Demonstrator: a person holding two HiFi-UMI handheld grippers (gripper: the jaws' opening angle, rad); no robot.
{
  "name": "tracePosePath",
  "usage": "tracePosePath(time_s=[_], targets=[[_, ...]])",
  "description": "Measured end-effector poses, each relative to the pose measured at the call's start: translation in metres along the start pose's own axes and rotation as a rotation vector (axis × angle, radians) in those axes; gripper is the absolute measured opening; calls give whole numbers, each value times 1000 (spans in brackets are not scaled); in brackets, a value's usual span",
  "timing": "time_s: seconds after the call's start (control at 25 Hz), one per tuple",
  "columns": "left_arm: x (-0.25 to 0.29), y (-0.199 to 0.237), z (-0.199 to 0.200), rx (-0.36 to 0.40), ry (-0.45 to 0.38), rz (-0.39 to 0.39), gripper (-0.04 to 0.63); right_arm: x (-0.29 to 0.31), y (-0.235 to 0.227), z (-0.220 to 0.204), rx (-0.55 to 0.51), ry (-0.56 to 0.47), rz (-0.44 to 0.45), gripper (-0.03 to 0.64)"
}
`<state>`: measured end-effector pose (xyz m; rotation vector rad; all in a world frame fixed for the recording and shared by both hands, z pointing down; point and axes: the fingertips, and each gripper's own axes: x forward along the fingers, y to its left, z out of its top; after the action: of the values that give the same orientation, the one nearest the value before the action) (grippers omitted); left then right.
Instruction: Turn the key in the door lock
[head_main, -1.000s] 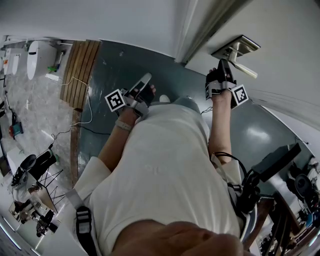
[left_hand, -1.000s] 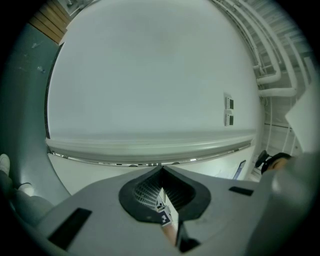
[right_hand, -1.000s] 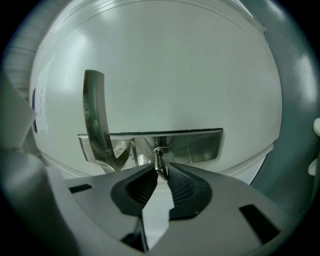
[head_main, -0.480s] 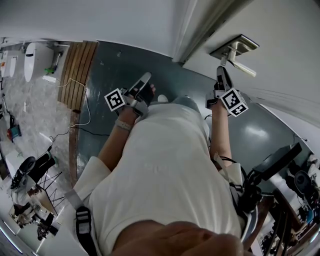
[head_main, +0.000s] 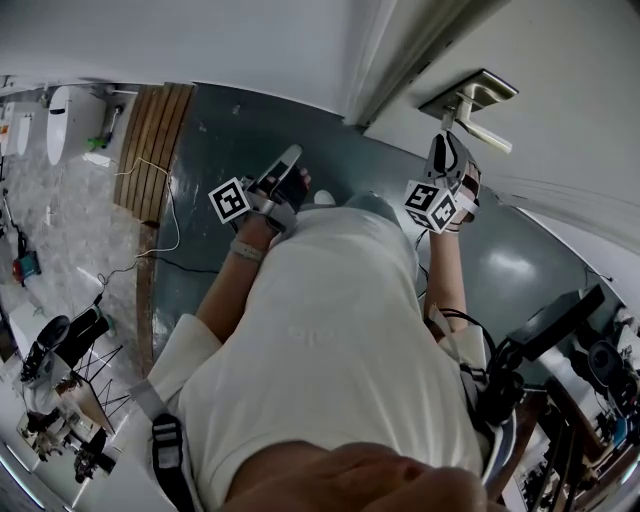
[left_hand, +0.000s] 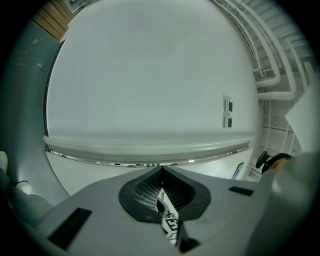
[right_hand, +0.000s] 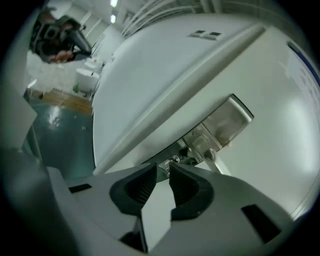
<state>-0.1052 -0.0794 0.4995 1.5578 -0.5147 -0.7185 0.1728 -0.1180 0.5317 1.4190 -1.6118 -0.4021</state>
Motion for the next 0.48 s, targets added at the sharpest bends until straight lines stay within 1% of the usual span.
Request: tracePosePath(time_s=[0.04,0.12,0.28,0.4,0.48], targets=[[-1,0,0,-1,-2,1,6,2,1,0,-69,9,-11,60],[-2,0,0,-1,-6,2,8,6,1,-1,-152,22,-32,60],[-5,0,1,-5,-13,6,8,15,-2,-4,-211,42,-42,94],[-6,-1,1,-7,-17,6,8,23,-1,-3,-255,54,-49,101],[-6,-1,1,-6,-17,7,6,28,-3,-3,-266,54,-62,103]])
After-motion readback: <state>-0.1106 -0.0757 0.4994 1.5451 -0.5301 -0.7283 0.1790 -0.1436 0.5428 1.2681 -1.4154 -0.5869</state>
